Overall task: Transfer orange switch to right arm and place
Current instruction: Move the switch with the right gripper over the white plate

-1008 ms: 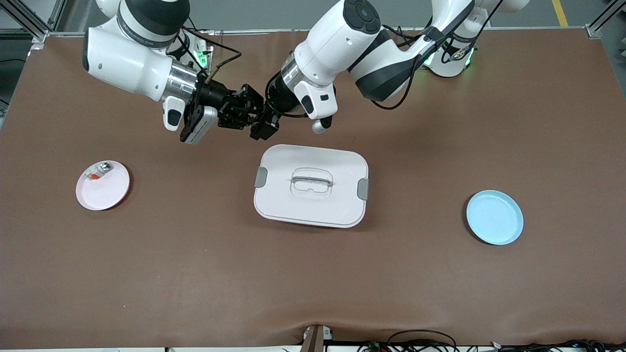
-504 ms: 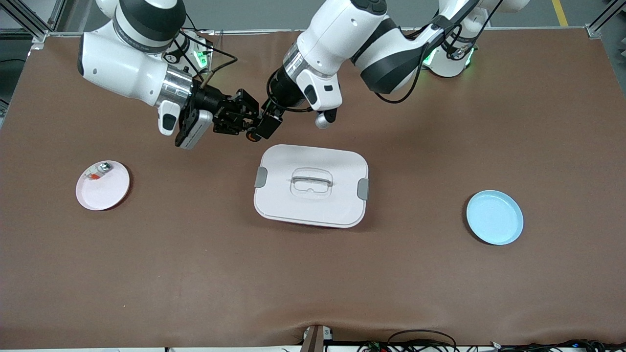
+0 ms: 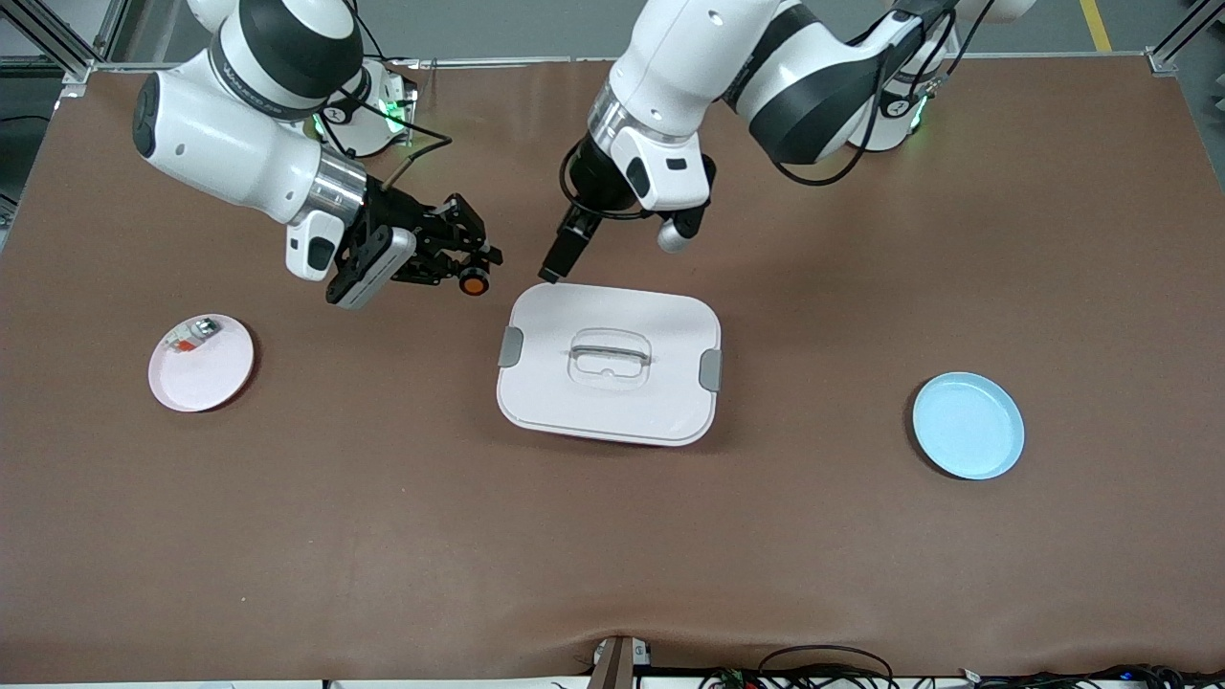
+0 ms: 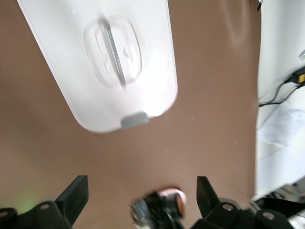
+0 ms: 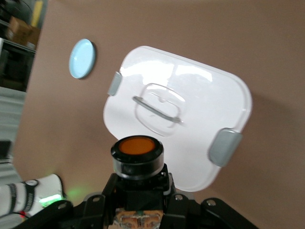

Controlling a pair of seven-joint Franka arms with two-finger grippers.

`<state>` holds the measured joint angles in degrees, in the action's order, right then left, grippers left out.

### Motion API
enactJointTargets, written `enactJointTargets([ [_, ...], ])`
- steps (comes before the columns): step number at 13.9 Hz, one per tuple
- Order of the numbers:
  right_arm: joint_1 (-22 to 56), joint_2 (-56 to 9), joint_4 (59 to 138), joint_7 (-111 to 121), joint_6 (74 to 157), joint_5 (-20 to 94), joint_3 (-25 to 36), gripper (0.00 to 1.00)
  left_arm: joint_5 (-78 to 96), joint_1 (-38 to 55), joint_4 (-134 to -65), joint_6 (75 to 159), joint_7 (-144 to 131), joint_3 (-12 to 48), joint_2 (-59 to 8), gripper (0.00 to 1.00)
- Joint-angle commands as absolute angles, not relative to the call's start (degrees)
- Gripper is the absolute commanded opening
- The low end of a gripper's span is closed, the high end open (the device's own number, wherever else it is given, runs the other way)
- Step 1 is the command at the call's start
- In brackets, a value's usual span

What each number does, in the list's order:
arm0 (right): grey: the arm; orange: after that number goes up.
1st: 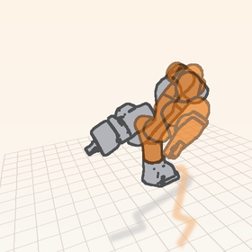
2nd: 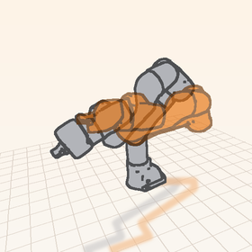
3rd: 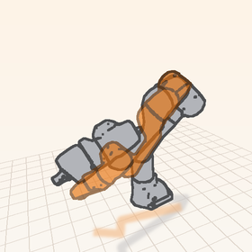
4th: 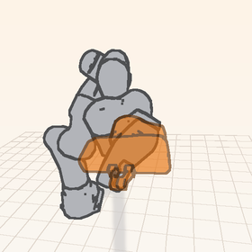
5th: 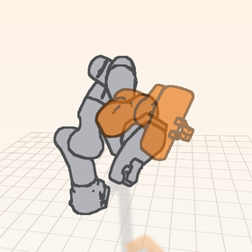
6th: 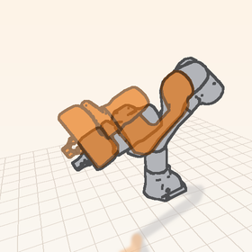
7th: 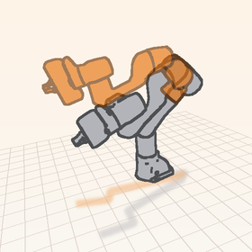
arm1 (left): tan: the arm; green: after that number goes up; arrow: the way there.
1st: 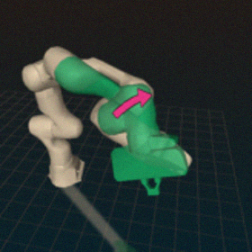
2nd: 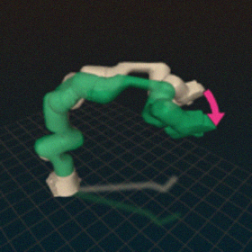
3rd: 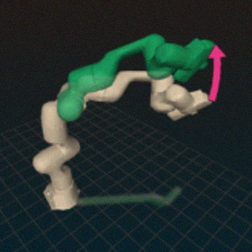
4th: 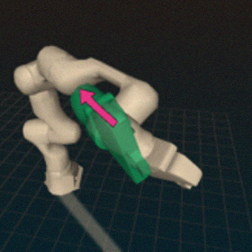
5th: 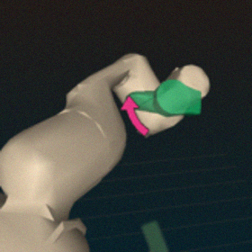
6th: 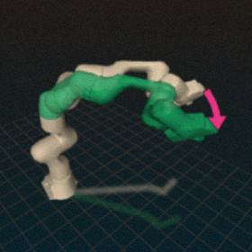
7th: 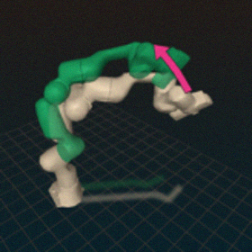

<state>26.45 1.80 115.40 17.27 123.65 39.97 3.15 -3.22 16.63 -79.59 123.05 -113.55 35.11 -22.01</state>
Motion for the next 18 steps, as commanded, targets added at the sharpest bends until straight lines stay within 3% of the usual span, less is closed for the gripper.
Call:
enactJointTargets([
  [1,22.9,1.2,113.2,22.6,119.2,33.9,2.8,0.00,-4.2,14.4,-80.0,115.5,-102.5,35.4,-17.7,1.00],
  [9,12.5,1.7,113.3,46.9,108.8,15.6,2.8,0.00,-5.9,10.0,-80.1,102.2,-76.0,35.0,-12.8,1.00],
  [13,10.2,1.8,113.9,57.1,108.3,4.1,2.8,0.00,-5.9,4.8,-80.1,95.0,-58.7,34.5,-9.9,1.00],
  [18,4.3,1.8,119.8,72.0,112.9,0.0,2.8,0.00,-5.9,-1.9,-80.1,92.8,-45.5,34.1,-7.9,1.00],
])
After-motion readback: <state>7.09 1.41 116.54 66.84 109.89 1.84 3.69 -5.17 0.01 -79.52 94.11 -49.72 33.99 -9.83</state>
